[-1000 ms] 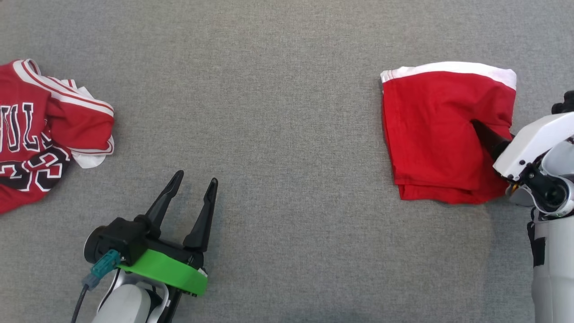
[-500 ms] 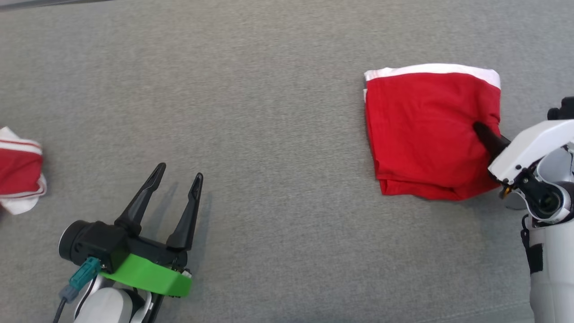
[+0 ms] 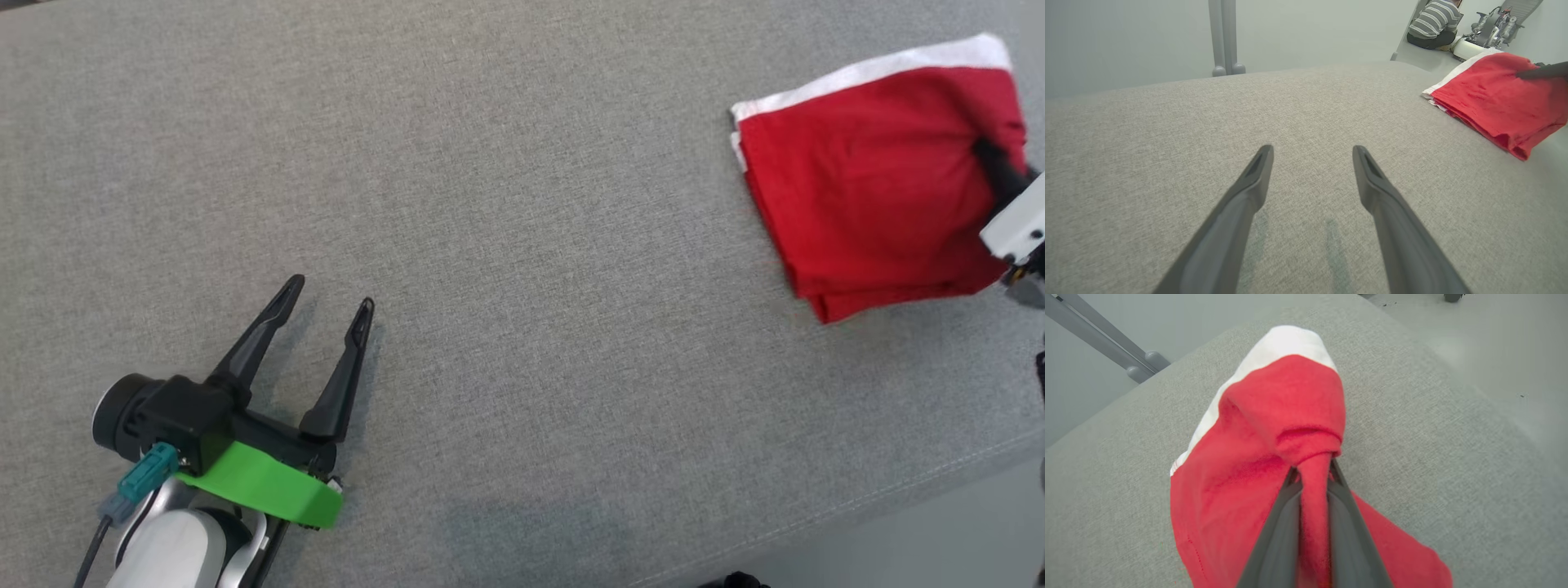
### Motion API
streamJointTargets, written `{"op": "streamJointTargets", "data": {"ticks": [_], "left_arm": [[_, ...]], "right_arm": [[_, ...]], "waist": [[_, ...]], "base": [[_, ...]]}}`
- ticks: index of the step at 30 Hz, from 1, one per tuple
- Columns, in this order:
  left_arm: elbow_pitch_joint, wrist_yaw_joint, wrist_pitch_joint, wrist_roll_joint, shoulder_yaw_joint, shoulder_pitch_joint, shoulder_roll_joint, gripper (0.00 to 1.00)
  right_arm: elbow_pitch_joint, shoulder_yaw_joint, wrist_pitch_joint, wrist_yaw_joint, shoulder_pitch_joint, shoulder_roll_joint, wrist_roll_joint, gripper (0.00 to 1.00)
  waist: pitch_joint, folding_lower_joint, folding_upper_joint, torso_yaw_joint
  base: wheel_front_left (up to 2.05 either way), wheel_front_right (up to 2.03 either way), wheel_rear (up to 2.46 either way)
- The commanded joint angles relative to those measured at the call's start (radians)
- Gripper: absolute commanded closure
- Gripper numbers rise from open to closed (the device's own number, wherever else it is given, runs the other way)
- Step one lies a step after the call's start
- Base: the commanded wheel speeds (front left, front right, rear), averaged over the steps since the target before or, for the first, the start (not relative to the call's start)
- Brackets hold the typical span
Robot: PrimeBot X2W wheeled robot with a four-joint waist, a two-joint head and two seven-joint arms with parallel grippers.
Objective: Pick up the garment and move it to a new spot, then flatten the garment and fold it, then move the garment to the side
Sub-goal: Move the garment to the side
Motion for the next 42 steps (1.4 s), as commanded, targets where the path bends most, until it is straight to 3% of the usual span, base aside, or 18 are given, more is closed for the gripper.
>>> {"op": "streamJointTargets", "data": {"ticks": [1, 8, 15, 16, 17, 18, 24, 27, 33, 42], "left_arm": [[-0.001, 0.006, 0.005, -0.001, 0.005, -0.011, 0.01, 0.0], [-0.024, 0.01, 0.022, -0.004, -0.005, -0.026, 0.013, 0.0], [-0.025, 0.02, 0.011, -0.011, 0.001, -0.008, 0.015, 0.0], [-0.023, 0.021, 0.008, -0.014, 0.001, -0.006, 0.014, 0.0], [-0.022, 0.021, 0.008, -0.015, 0.0, -0.005, 0.013, 0.0], [-0.017, 0.021, 0.005, -0.016, -0.004, -0.006, 0.009, 0.0], [0.009, 0.025, -0.015, -0.027, -0.009, -0.003, -0.007, 0.0], [0.032, 0.028, -0.036, -0.038, -0.01, 0.007, -0.023, 0.0], [0.106, 0.052, -0.08, -0.069, 0.016, 0.046, -0.064, 0.0], [0.186, 0.066, -0.111, -0.072, 0.071, 0.097, -0.092, 0.0]], "right_arm": [[0.005, 0.001, -0.006, 0.0, -0.025, -0.015, -0.017, 1.0], [0.078, -0.017, 0.029, 0.0, -0.149, -0.11, -0.102, 1.0], [0.138, -0.063, 0.089, 0.0, -0.165, -0.191, -0.168, 0.97], [0.146, -0.069, 0.09, 0.0, -0.162, -0.201, -0.181, 0.64], [0.152, -0.068, 0.085, 0.0, -0.156, -0.211, -0.201, 0.08], [0.163, -0.065, 0.067, 0.0, -0.144, -0.226, -0.237, 0.0], [0.184, -0.044, -0.003, 0.0, -0.122, -0.261, -0.302, 0.0], [0.149, -0.038, -0.092, 0.0, -0.113, -0.268, -0.295, 0.0], [0.007, -0.017, -0.329, 0.0, -0.006, -0.222, -0.264, 0.0], [-0.257, 0.038, -0.494, 0.0, 0.286, -0.149, -0.287, 0.0]], "waist": [[0.053, 0.0, 0.007, 0.019], [0.091, 0.0, 0.007, 0.076], [0.102, 0.0, 0.007, 0.101], [0.102, 0.0, 0.007, 0.102], [0.101, 0.0, 0.007, 0.103], [0.097, 0.0, 0.007, 0.106], [0.052, 0.0, 0.007, 0.112], [0.007, 0.0, 0.007, 0.126], [-0.118, 0.0, 0.007, 0.174], [-0.249, 0.0, 0.007, 0.259]], "base": [[0.0, 0.0, 0.0], [0.0, 0.0, 0.0], [0.0, 0.0, 0.0], [0.0, 0.0, 0.0], [0.0, 0.0, 0.0], [0.0, 0.0, 0.0], [0.0, 0.0, 0.0], [0.0, 0.0, 0.0], [0.0, 0.0, 0.0], [0.0, 0.0, 0.0]]}}
